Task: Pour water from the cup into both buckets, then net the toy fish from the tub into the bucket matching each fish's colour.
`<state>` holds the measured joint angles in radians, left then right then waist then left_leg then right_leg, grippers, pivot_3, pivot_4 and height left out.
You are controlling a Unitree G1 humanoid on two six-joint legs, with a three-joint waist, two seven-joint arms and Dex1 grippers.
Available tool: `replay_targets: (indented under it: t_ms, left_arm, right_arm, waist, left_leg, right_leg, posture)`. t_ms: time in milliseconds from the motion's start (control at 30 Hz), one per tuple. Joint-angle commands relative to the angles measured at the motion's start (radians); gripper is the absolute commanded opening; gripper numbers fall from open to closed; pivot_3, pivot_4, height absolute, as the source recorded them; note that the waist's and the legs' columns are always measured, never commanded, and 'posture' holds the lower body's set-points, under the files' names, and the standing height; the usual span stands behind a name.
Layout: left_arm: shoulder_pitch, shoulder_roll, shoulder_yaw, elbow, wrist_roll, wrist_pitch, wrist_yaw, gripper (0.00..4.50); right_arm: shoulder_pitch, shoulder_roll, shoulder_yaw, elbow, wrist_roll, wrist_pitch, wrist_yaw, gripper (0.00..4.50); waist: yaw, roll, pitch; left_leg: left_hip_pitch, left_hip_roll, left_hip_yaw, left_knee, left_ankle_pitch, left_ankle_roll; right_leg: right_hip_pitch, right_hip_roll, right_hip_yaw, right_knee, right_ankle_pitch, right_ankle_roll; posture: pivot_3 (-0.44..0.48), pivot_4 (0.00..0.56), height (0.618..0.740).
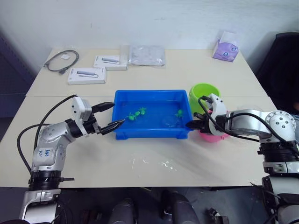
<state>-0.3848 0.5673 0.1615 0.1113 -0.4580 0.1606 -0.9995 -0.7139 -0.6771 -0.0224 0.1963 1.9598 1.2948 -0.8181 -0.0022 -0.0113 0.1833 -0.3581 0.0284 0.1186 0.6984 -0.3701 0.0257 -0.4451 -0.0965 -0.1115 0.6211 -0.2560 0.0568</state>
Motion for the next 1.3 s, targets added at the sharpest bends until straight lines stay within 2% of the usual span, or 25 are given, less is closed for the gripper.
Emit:
replay_targets:
  t_ms: [33, 233, 400, 733, 933, 1067, 1300]
  left_arm:
    - [-0.021, -0.008, -0.011, -0.046, 0.0, -0.018, 0.002, 4.43]
    - [-0.029, -0.014, -0.023, -0.045, 0.001, -0.023, 0.002, 4.43]
    - [-0.034, -0.029, -0.031, -0.036, 0.005, -0.032, 0.006, 4.43]
    - [-0.033, -0.037, -0.03, -0.032, 0.008, -0.036, 0.003, 4.43]
    - [-0.037, -0.031, -0.028, -0.027, 0.007, -0.035, -0.003, 4.43]
    - [-0.04, -0.026, -0.026, -0.024, 0.006, -0.033, -0.007, 4.43]
    - [-0.045, -0.021, -0.024, -0.004, 0.008, -0.038, -0.021, 4.43]
  right_arm:
    - [0.011, -0.015, -0.033, -0.003, 0.012, 0.012, -0.031, 0.0]
    - [0.017, 0.001, -0.059, -0.016, 0.012, -0.002, -0.09, 0.0]
    - [0.027, 0.063, -0.114, -0.029, 0.012, -0.062, -0.217, 0.0]
    - [0.02, 0.11, -0.1, -0.107, 0.012, -0.158, -0.33, 0.0]
    - [0.023, 0.066, -0.042, -0.157, -0.005, -0.178, -0.292, 0.0]
    - [0.033, 0.046, -0.011, -0.215, -0.1, -0.171, -0.195, 0.0]
    - [0.06, 0.074, 0.013, -0.274, -0.275, -0.194, -0.065, 0.0]
  waist:
    - [0.0, 0.0, 0.0]
    - [0.001, 0.0, 0.0]
    - [0.0, 0.0, 0.0]
    - [0.001, 0.0, 0.0]
    - [0.001, 0.0, 0.0]
    - [0.0, 0.0, 0.0]
    - [0.0, 0.0, 0.0]
  left_leg:
    - [0.0, 0.0, 0.0, 0.0, 0.0, 0.0]
    - [-0.001, 0.0, -0.001, 0.0, 0.0, 0.0]
    - [-0.001, 0.0, -0.001, 0.0, 0.0, 0.0]
    - [-0.003, -0.001, -0.002, 0.0, 0.0, 0.001]
    - [-0.003, 0.0, -0.002, 0.0, 0.0, 0.001]
    - [-0.005, 0.0, -0.003, 0.0, 0.0, 0.001]
    - [-0.008, 0.0, -0.005, 0.0, 0.0, 0.001]
  right_leg:
    - [0.0, 0.0, 0.0, 0.0, 0.0, 0.0]
    - [0.0, 0.0, 0.0, -0.001, 0.0, 0.001]
    - [0.0, 0.0, -0.001, -0.001, 0.0, 0.001]
    - [0.0, -0.001, -0.002, -0.002, 0.001, 0.001]
    - [0.0, -0.001, -0.002, -0.003, 0.001, 0.001]
    - [-0.001, -0.001, -0.003, -0.003, 0.001, 0.001]
    - [-0.002, -0.001, -0.005, -0.004, 0.001, 0.001]
  posture:
    - [0.0, 0.15, 0.74]
    - [0.0, 0.15, 0.74]
    - [0.0, 0.15, 0.74]
    - [0.0, 0.15, 0.74]
    - [0.0, 0.15, 0.74]
    - [0.0, 0.15, 0.74]
    - [0.0, 0.15, 0.74]
